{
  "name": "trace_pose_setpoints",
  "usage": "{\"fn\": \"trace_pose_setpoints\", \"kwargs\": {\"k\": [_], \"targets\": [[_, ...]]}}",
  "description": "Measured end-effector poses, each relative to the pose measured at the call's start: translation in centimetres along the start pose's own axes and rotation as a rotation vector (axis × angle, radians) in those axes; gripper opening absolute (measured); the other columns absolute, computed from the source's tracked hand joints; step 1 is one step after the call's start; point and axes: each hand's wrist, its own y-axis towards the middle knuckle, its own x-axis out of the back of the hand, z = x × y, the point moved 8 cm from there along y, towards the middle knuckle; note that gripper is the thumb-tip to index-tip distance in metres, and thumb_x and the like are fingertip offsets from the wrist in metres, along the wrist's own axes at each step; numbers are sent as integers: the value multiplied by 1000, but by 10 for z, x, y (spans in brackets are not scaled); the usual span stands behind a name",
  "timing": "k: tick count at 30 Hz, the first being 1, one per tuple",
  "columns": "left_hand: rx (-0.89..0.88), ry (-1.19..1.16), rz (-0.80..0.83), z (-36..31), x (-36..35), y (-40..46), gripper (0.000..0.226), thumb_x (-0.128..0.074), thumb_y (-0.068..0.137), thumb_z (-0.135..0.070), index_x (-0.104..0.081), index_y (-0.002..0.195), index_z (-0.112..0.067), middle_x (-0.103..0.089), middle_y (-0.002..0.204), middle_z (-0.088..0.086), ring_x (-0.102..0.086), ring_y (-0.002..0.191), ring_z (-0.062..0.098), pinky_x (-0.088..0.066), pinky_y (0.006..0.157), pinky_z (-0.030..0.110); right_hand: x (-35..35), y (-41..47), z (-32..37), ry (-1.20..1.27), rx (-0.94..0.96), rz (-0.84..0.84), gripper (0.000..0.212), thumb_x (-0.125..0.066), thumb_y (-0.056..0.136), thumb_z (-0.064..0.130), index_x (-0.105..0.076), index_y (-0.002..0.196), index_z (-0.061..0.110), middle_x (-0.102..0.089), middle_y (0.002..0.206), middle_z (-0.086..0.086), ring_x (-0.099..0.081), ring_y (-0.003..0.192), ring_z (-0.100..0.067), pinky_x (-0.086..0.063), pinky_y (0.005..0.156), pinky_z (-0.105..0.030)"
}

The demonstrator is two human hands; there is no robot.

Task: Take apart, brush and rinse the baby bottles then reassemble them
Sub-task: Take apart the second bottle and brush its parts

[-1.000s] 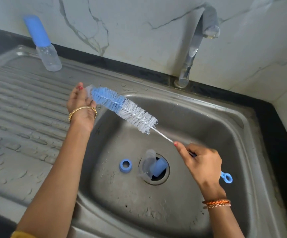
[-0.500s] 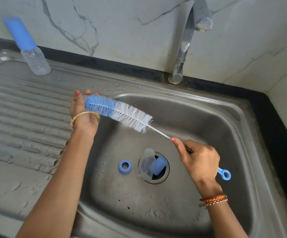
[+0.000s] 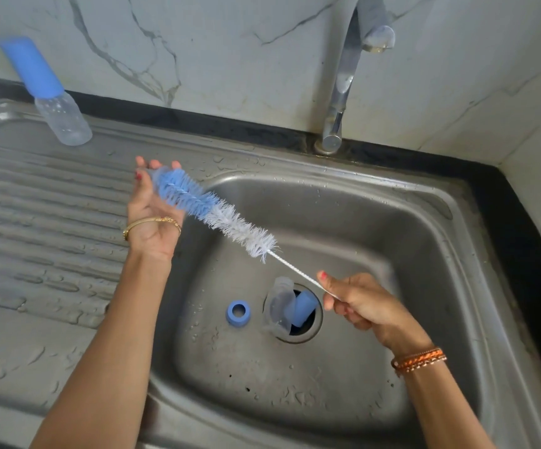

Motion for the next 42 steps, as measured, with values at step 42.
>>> {"fn": "trace_pose_setpoints", "kwargs": {"k": [42], "targets": [[-19, 324, -222, -12, 9, -1, 36, -27, 101, -39, -46, 75, -22, -59, 63, -14, -67, 83, 9, -41, 97, 30, 41, -48, 46, -474, 660, -803, 34, -53, 91, 32, -65, 64, 16, -43, 44, 9, -39, 39, -12, -29, 46, -18]]}}
